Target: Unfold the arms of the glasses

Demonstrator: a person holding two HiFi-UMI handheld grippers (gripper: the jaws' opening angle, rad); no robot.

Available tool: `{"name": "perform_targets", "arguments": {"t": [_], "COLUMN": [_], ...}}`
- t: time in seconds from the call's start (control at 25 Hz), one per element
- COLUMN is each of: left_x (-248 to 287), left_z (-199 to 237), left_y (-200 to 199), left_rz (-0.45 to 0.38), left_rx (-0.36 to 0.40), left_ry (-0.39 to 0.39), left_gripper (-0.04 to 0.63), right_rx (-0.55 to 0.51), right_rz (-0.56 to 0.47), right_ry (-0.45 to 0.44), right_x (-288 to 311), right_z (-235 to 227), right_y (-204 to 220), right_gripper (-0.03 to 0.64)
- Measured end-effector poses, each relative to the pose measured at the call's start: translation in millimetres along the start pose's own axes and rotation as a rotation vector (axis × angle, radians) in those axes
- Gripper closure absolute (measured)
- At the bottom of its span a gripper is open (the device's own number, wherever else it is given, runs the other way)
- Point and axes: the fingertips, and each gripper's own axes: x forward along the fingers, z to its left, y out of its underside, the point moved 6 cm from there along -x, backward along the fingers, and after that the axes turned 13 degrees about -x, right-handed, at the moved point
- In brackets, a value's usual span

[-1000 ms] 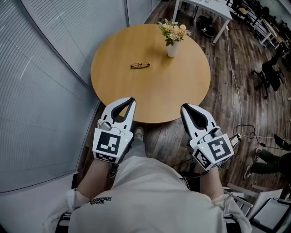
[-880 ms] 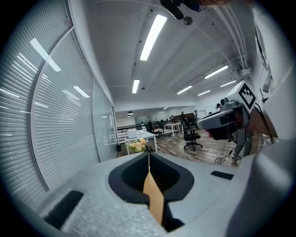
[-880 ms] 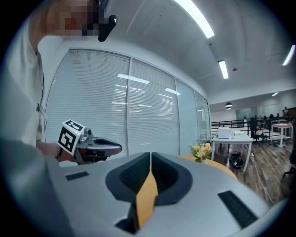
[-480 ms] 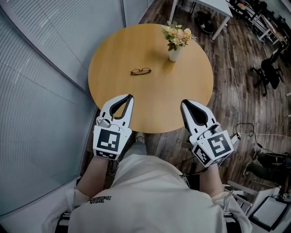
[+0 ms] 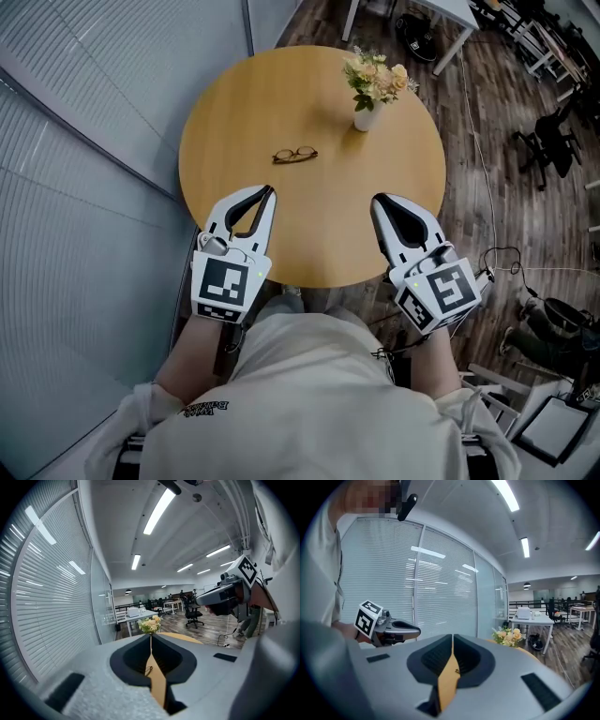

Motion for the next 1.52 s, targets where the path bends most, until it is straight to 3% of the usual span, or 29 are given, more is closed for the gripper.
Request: {"name": "perform_targets", "arguments": {"t": [0.4, 0.96, 1.16, 1.36, 1.52], "left_x": [26, 58, 72, 83, 92], "left_z": [28, 18, 15, 22, 28], "left_y": [8, 7, 4, 3, 0], "left_rz": [0.010, 0.077, 0.085, 0.105, 0.115], "left_rx": [-0.042, -0.039, -0.072, -0.009, 0.030], "left_ry": [-0.036, -0.103, -0.105, -0.185, -0.203], "left_gripper": [0.569, 0.569, 0.569, 0.569, 0.568], "right_rx": [0.037, 0.049, 0.044, 0.038, 0.016], "right_rz": [0.031, 0.017, 0.002, 0.024, 0.033], "right_ry": [0.013, -0.093, -0.121, -0.134, -0.141], "right_x": [33, 59, 62, 70, 76], "right_z": [-21, -55, -67, -75, -76], "right_y": [15, 36, 37, 49, 50], "right_gripper": [0.583, 0.583, 0.583, 0.583, 0.583]}}
